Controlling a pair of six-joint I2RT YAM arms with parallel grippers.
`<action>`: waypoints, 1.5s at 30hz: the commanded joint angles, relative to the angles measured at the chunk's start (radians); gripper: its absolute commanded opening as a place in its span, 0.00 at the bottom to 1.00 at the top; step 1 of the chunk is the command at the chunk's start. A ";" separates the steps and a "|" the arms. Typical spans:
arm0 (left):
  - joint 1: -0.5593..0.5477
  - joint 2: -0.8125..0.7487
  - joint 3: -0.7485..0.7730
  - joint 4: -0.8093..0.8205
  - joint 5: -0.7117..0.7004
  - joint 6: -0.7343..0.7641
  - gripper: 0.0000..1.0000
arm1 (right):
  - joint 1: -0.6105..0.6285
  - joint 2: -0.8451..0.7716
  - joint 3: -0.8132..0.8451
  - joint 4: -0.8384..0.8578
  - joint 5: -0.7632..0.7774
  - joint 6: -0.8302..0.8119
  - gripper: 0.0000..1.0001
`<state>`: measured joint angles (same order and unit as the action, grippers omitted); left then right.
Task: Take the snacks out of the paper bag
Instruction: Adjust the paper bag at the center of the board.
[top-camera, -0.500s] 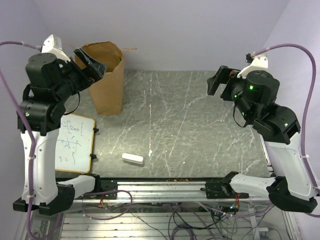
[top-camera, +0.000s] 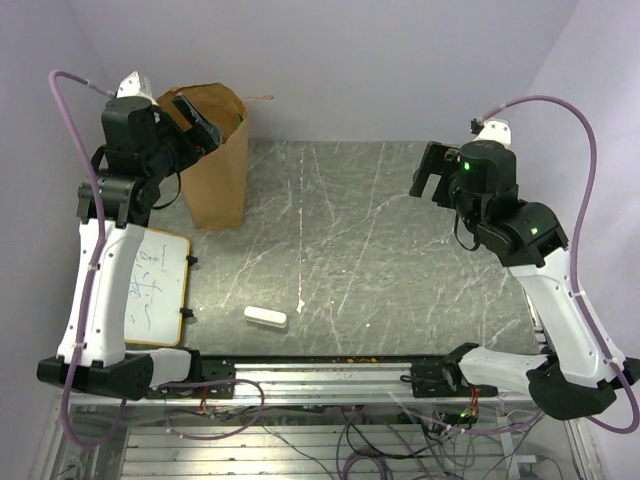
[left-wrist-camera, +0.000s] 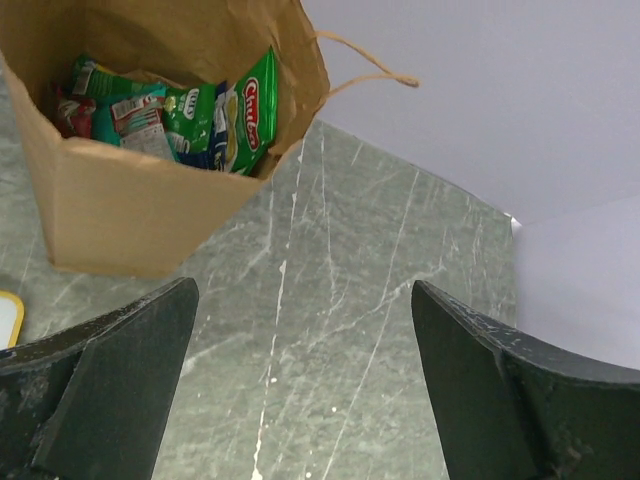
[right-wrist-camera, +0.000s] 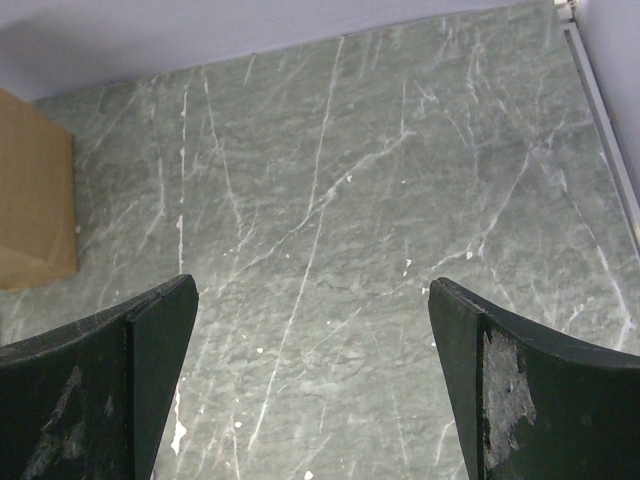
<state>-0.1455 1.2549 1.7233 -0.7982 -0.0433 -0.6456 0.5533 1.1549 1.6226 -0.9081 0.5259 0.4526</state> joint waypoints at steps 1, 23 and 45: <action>0.015 0.085 0.055 0.126 -0.023 0.033 0.99 | -0.019 0.027 -0.006 0.017 -0.059 0.015 1.00; 0.027 0.712 0.505 0.399 0.394 0.234 0.90 | -0.033 0.044 -0.083 0.115 -0.364 0.029 1.00; -0.032 0.756 0.452 0.385 0.462 0.334 0.77 | -0.033 -0.011 -0.083 0.149 -0.195 0.058 1.00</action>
<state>-0.1570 2.0018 2.1479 -0.4320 0.4236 -0.3393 0.5266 1.1458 1.5337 -0.7681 0.3038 0.5060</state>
